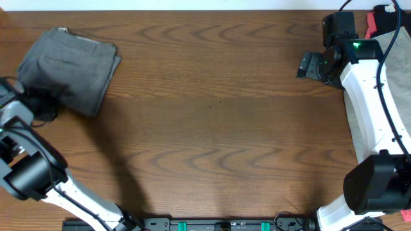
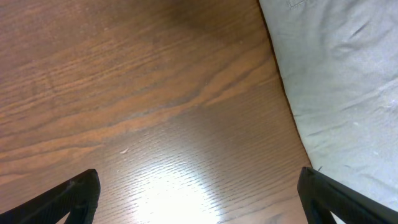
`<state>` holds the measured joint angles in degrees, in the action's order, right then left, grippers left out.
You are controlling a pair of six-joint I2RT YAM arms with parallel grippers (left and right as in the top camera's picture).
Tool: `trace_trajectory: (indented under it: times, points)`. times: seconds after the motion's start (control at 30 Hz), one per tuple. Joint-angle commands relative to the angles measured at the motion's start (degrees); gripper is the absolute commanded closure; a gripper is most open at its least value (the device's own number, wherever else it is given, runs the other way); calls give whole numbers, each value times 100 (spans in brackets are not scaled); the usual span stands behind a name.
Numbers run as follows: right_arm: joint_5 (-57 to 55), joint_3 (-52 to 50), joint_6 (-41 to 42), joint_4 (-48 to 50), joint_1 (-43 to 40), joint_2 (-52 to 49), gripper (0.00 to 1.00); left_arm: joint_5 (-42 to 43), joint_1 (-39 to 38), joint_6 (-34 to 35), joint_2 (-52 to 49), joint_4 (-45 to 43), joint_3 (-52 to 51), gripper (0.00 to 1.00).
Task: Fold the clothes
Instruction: 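Carry the folded shorts to the back-left corner of the table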
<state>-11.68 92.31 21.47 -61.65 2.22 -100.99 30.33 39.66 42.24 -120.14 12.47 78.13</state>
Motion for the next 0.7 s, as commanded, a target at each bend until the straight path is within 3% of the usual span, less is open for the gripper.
trace_trajectory:
  times: [0.0, 0.17, 0.67]
  points:
    - [-92, 59, 59, 9, 20, 37, 1, -208, -514, 195, -74, -195, -68, 94]
    - [-92, 59, 59, 11, 22, 37, 1, -1182, -1086, 542, -85, -466, -68, 94]
    - [-92, 59, 59, 11, 22, 37, 1, -1176, -1388, 216, -925, -1930, -59, 94]
